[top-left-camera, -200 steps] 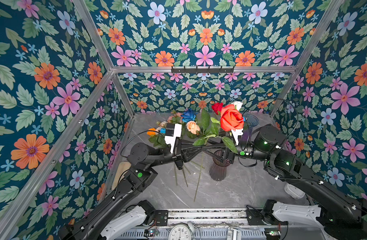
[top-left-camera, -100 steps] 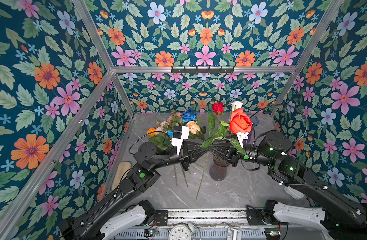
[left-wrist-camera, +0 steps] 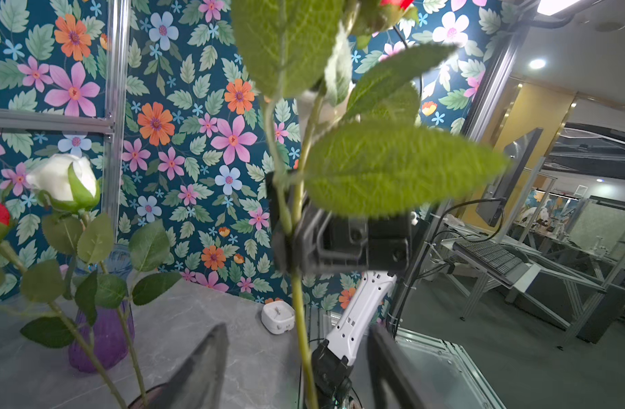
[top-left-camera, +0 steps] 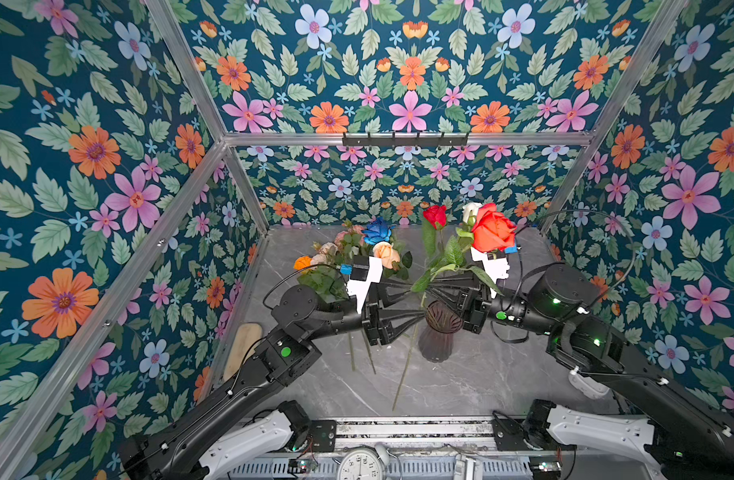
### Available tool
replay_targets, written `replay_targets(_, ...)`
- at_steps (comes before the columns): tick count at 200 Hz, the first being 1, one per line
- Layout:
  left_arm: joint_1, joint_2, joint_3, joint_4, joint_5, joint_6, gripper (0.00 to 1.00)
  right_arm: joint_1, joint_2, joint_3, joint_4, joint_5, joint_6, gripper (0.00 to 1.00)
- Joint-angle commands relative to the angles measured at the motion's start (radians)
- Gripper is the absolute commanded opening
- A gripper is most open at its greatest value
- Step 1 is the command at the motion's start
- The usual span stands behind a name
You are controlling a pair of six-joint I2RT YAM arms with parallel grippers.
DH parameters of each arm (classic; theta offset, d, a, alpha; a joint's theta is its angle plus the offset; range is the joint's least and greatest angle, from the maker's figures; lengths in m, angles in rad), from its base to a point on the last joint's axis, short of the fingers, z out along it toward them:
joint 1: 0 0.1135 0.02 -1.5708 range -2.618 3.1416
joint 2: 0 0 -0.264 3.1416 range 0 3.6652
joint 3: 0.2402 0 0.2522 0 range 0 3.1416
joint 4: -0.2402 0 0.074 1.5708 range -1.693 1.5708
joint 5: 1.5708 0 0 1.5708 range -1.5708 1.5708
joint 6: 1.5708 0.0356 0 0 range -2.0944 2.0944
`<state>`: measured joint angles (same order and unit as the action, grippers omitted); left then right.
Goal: Arrange flowers in a vase
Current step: Place the flower in the vase.
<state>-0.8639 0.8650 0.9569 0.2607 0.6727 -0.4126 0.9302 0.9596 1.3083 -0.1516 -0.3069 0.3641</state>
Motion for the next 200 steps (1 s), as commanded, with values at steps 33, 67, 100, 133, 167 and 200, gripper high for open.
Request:
replay_targets(33,0.003,-0.120,-0.050,-0.218,-0.259,0.116,0.71,0.000,-0.127,0.171,-0.292,0.398,-0.254,0.00)
replay_targets(67,0.003,-0.136,-0.074,-0.265,-0.453,0.102,0.68,0.000,-0.144,0.170,-0.289,0.550,-0.398,0.00)
replay_targets(100,0.004,-0.122,-0.072,-0.269,-0.492,0.103,0.68,0.000,-0.091,0.185,-0.257,0.597,-0.466,0.00)
replay_targets(133,0.005,-0.113,-0.070,-0.288,-0.495,0.107,0.67,-0.001,-0.061,0.173,-0.207,0.623,-0.513,0.00)
replay_targets(167,0.005,-0.118,-0.077,-0.304,-0.504,0.118,0.67,-0.001,-0.029,0.157,-0.185,0.643,-0.543,0.00)
replay_targets(200,0.005,-0.116,-0.084,-0.305,-0.507,0.122,0.67,-0.001,-0.011,0.116,-0.169,0.631,-0.517,0.00)
